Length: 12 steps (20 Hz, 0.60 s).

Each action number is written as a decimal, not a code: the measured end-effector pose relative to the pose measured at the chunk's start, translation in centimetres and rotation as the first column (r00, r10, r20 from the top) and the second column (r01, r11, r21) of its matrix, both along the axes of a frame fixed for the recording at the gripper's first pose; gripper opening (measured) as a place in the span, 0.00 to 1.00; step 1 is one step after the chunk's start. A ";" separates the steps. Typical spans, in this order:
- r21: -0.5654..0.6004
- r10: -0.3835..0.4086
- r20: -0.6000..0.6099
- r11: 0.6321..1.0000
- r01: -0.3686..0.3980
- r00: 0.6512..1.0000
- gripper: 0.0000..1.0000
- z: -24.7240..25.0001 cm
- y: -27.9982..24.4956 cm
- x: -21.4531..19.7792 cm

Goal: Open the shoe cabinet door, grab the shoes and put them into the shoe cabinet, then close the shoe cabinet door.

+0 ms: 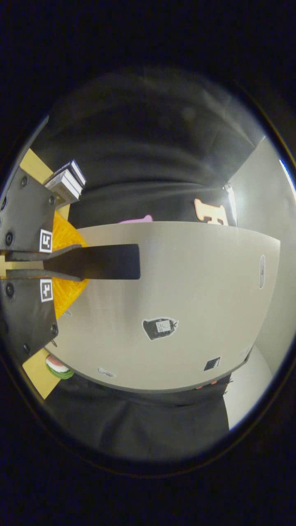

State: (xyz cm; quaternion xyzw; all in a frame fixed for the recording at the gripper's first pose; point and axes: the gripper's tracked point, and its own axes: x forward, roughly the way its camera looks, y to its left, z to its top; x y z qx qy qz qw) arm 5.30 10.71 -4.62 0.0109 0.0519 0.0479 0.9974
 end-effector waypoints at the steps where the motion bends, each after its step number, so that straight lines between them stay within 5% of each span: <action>1: 0.000 0.013 -0.003 1.000 -0.013 1.000 0.09 0.1 -0.6 -0.9; 8: 0.012 0.093 0.001 0.996 -0.093 0.996 0.09 0.4 -5.2 -6.9; 12: 0.006 0.077 -0.015 0.997 -0.077 0.997 0.09 0.4 -8.4 -9.7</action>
